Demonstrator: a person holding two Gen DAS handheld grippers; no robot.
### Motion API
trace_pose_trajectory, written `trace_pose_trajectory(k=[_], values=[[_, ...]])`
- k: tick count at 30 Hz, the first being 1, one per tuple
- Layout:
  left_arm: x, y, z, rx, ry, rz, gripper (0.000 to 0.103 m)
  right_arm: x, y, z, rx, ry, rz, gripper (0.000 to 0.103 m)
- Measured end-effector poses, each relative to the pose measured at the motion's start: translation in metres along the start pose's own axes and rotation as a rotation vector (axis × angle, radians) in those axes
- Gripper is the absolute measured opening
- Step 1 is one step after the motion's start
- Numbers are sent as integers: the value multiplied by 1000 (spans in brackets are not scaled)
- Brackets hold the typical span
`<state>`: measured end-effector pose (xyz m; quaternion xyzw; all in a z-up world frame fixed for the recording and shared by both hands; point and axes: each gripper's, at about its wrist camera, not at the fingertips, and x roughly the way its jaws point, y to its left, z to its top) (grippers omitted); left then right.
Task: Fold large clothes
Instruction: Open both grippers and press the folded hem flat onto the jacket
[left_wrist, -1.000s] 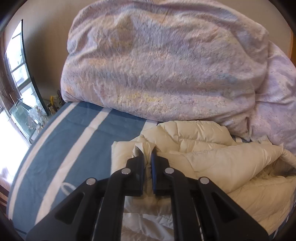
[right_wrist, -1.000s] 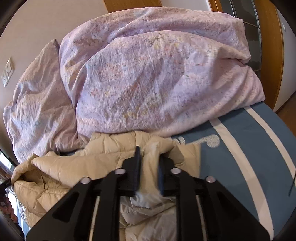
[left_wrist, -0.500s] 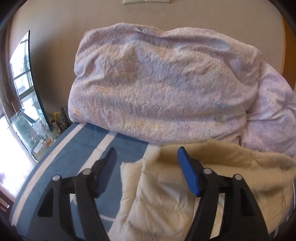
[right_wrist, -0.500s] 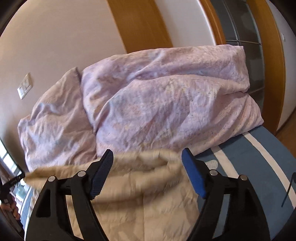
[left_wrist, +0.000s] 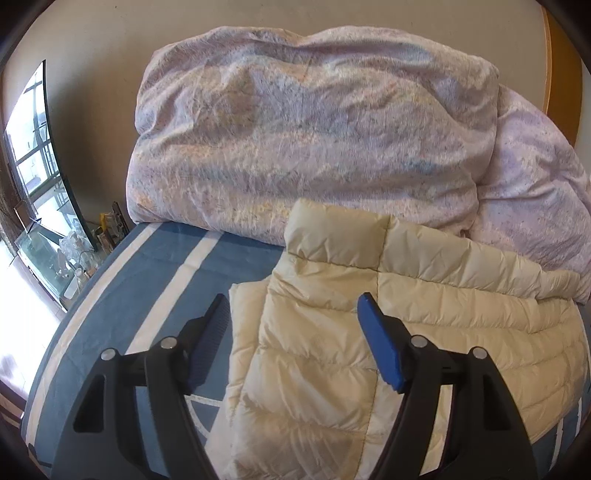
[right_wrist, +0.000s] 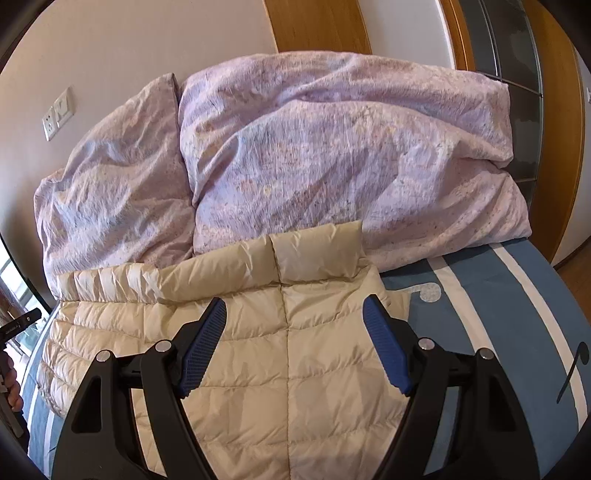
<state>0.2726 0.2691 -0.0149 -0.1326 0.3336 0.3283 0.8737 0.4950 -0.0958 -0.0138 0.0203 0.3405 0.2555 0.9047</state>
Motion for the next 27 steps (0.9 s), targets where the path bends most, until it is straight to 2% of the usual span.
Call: trace_pose_trajectory(k=[5, 13, 22, 27], values=[[18, -8, -2, 11, 15, 17, 73, 22, 2, -4, -15, 33, -21, 78], [72, -13, -10, 18, 73, 97, 73, 67, 2, -7, -45, 92, -94, 78], [101, -17, -9, 29, 75, 122, 78, 95, 1, -13, -66, 116, -152, 78], [114, -12, -8, -1, 91, 115, 85, 106, 1, -15, -64, 131, -170, 79]])
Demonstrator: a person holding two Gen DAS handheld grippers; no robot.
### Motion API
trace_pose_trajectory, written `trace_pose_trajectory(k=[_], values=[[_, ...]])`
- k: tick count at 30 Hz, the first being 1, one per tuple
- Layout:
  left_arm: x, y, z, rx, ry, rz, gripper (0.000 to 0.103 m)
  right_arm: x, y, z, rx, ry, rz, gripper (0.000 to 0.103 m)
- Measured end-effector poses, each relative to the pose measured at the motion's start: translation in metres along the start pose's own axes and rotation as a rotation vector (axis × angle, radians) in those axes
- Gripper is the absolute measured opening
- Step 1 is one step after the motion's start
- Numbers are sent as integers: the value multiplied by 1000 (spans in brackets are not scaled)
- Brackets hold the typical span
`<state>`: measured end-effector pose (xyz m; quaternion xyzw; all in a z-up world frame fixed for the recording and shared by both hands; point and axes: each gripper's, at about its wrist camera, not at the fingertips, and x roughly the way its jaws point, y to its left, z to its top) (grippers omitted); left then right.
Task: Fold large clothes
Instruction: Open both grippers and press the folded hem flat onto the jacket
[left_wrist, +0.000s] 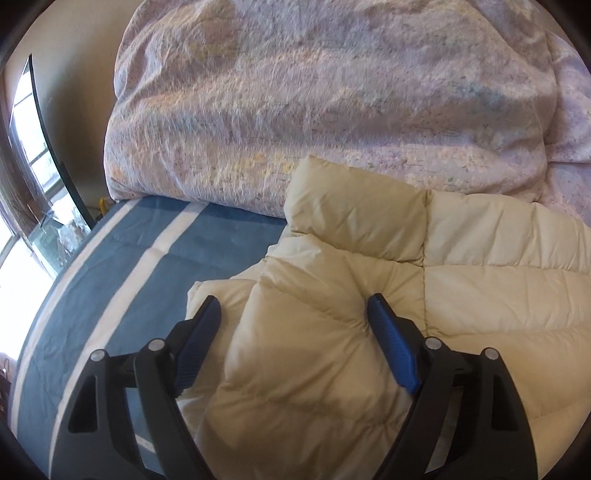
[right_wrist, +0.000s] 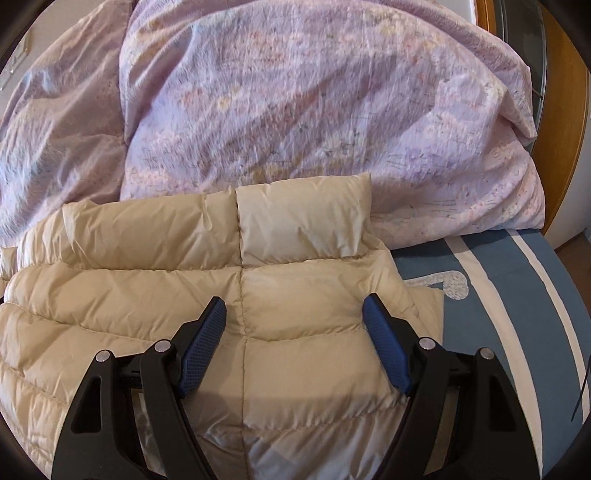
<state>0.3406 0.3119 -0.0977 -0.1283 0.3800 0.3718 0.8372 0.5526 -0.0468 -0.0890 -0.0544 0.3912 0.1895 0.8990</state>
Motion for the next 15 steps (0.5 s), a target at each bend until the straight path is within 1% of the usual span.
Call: trace_pose_trajectory(k=[3, 7, 15], values=[[7, 1, 1, -12, 10, -4, 87, 9, 2, 0, -10, 26, -19, 81], [14, 1, 2, -10, 12, -6, 88, 18, 4, 1, -16, 57, -38, 83], [24, 5, 3, -31, 39, -36, 89, 26, 1, 3, -16, 100, -58, 86]])
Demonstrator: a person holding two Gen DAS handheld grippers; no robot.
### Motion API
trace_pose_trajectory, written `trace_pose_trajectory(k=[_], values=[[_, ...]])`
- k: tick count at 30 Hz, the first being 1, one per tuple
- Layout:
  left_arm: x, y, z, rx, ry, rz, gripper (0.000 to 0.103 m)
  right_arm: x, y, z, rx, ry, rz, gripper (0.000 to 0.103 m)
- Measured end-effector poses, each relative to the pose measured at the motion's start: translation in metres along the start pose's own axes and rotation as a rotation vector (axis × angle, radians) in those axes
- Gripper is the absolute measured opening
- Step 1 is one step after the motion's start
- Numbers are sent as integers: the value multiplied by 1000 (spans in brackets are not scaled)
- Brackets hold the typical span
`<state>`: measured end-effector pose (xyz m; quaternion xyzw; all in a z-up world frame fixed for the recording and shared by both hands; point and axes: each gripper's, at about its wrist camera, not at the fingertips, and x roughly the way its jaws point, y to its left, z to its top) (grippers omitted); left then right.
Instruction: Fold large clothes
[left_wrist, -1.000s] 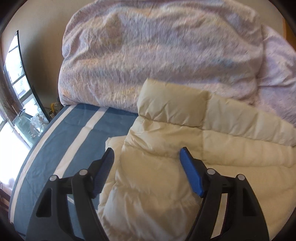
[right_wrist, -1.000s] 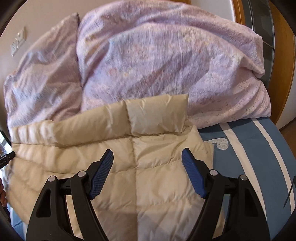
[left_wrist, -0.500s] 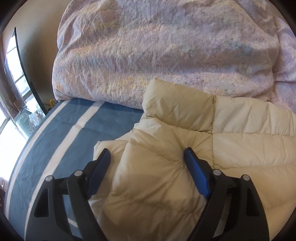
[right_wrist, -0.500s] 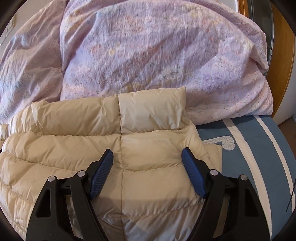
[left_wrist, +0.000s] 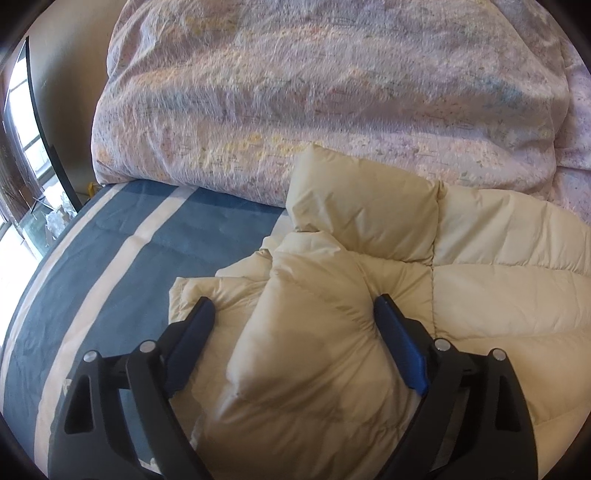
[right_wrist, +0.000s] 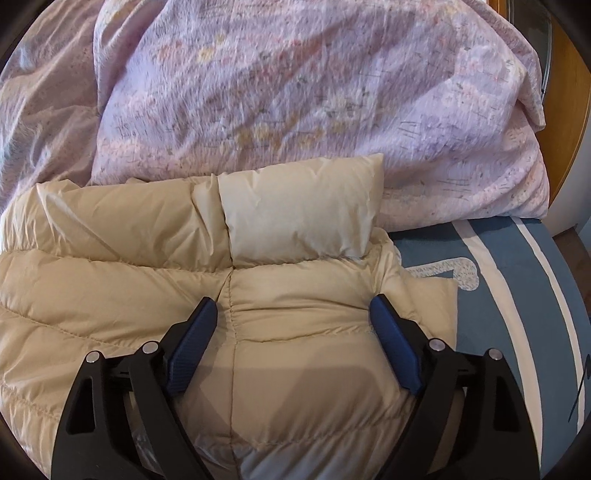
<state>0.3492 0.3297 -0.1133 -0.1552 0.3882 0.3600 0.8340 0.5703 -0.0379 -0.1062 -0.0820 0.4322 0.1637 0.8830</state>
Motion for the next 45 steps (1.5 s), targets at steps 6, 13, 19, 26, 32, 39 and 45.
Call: trace_pose_trajectory(k=[6, 13, 19, 26, 32, 39, 45], values=[[6, 3, 1, -9, 20, -9, 91, 13, 2, 1, -9, 21, -7, 89], [8, 5, 1, -28, 39, -18, 93, 28, 9, 4, -7, 33, -2, 91], [10, 5, 2, -29, 49, -15, 94, 29, 9, 5, -5, 33, 4, 91], [13, 5, 4, -32, 60, -17, 96, 29, 8, 5, -1, 31, 5, 91], [12, 5, 5, -30, 53, -8, 96, 19, 4, 4, 6, 27, 10, 91], [-37, 33, -7, -32, 45, -50, 95, -43, -35, -5, 75, 11, 93, 96], [-54, 76, -27, -107, 102, -84, 95, -48, -84, -26, 196, 115, 167, 96]])
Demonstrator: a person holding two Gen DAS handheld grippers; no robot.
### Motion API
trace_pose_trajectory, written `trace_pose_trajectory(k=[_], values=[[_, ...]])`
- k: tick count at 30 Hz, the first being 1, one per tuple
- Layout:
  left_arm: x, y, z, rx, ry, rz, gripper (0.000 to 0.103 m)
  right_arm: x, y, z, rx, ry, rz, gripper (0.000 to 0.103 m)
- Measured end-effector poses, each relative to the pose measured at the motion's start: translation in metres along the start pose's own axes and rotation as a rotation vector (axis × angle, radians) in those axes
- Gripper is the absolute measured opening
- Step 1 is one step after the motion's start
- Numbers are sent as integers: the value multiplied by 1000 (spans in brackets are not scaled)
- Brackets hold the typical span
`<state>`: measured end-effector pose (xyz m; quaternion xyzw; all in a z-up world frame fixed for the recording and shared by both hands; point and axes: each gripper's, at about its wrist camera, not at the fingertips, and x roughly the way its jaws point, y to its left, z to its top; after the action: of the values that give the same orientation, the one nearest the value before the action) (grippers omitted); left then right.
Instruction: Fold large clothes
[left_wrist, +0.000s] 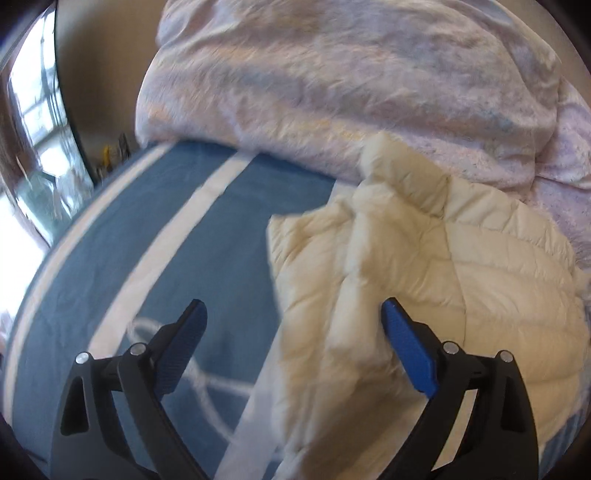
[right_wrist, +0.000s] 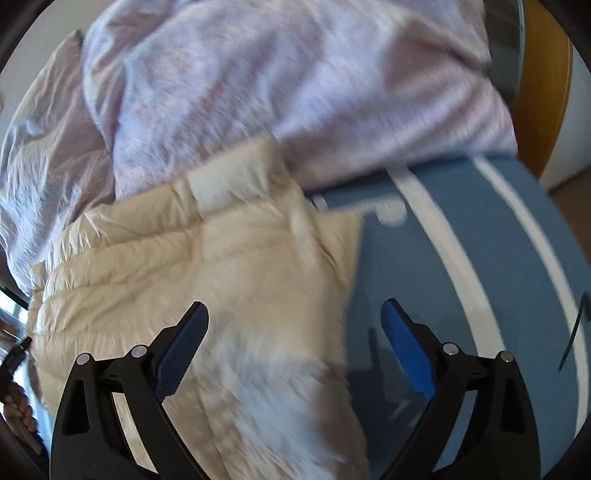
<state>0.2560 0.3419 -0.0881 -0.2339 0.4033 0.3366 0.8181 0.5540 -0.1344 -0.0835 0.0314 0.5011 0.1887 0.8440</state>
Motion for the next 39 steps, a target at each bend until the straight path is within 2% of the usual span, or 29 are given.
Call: trace_pose_trajectory(k=[4, 8, 11, 13, 14, 16, 17, 18, 19, 21, 23, 28, 34, 39], values=[[3, 15, -9, -78, 63, -78, 95, 13, -23, -16, 93, 92, 128, 96], [5, 15, -17, -113, 103, -135, 94, 11, -31, -27, 133, 96, 212, 92], [7, 13, -24, -135, 131, -182, 88, 8, -28, -32, 124, 106, 270, 82], [7, 10, -26, -136, 127, -192, 86, 8, -25, -35, 122, 120, 311, 72], [5, 9, -27, -135, 124, -192, 81, 9, -24, -36, 121, 123, 324, 71], [6, 6, -28, -146, 130, -227, 70, 10, -20, -40, 120, 123, 339, 58], [6, 7, -28, -153, 137, -252, 56, 11, -17, -43, 125, 125, 350, 54], [7, 7, -29, -167, 149, -281, 47, 11, -16, -45, 139, 127, 371, 45], [6, 7, -30, -177, 149, -290, 43, 11, -16, -47, 155, 124, 392, 41], [2, 8, -32, -183, 135, -314, 26, 10, -17, -43, 170, 114, 417, 28], [-5, 10, -32, -192, 120, -338, 19, 3, -17, -43, 166, 101, 429, 22], [-33, 25, -37, -178, 85, -356, 17, -23, -9, -52, 142, 81, 463, 18], [-55, 45, -54, -145, 94, -318, 17, -44, 2, -81, 113, 109, 478, 18], [-71, 66, -76, -133, 112, -324, 18, -64, 7, -113, 102, 125, 465, 18]])
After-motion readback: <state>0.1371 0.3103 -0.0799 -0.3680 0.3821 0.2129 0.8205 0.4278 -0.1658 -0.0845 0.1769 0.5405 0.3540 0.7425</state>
